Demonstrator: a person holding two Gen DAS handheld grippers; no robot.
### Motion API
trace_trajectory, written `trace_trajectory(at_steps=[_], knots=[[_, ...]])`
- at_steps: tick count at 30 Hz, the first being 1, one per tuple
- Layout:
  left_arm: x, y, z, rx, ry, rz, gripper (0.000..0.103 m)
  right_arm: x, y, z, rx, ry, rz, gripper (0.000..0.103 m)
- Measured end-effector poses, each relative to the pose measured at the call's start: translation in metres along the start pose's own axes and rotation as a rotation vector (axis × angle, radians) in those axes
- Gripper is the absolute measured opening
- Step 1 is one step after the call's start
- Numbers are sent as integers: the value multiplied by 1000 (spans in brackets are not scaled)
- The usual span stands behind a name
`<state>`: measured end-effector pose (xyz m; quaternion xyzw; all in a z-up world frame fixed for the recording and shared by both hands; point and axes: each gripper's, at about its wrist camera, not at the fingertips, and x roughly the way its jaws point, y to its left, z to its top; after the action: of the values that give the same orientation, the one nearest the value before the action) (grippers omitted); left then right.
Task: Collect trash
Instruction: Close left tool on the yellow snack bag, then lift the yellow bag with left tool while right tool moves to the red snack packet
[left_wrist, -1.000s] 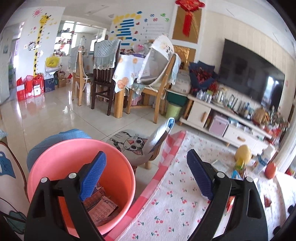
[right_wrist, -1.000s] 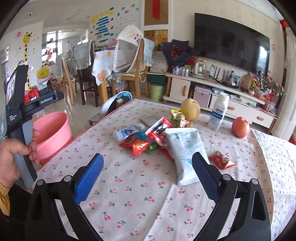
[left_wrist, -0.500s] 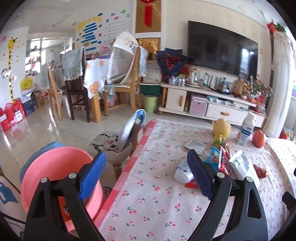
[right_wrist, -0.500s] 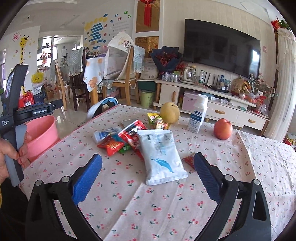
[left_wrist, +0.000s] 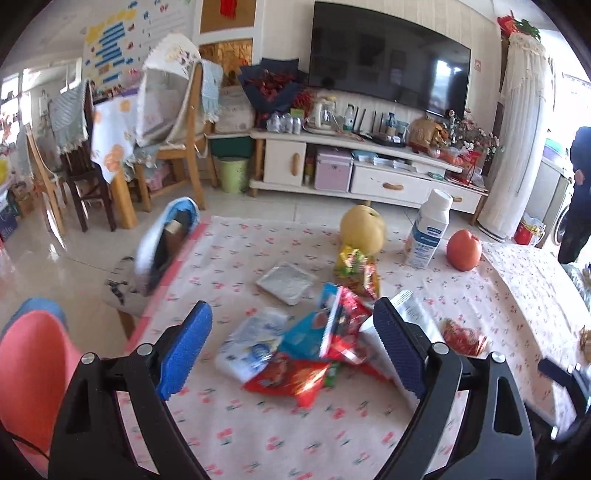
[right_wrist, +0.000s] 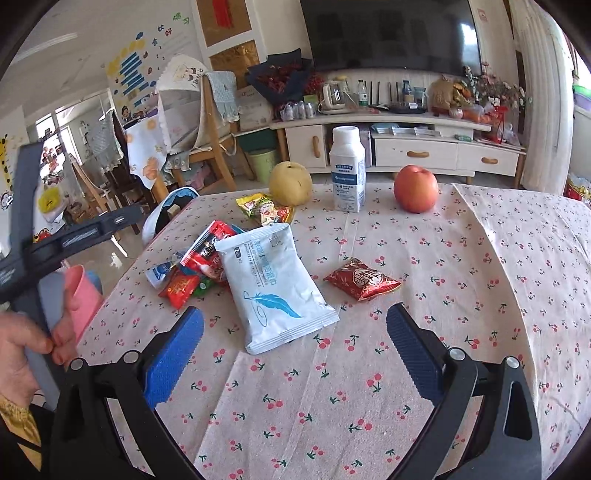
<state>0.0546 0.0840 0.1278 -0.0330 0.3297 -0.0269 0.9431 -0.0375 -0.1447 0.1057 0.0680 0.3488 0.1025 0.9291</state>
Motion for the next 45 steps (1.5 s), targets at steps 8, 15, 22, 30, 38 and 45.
trace_trajectory(at_steps=[8, 15, 22, 30, 38, 45], knots=[[89, -44, 38, -33, 174, -93, 89, 4, -21, 10, 21, 20, -3, 98], [158, -56, 52, -109, 319, -116, 88, 8, -49, 11, 136, 69, 39, 98], [204, -73, 48, -103, 422, -54, 60, 7, -70, 10, 219, 79, 15, 98], [207, -86, 30, -45, 407, -33, 39, 6, -81, 10, 257, 97, -9, 98], [162, -107, -2, 88, 424, -77, 37, -1, -97, 13, 288, 75, -54, 98], [113, -120, -39, 129, 430, -140, 36, -1, -105, 13, 273, 95, -99, 98]])
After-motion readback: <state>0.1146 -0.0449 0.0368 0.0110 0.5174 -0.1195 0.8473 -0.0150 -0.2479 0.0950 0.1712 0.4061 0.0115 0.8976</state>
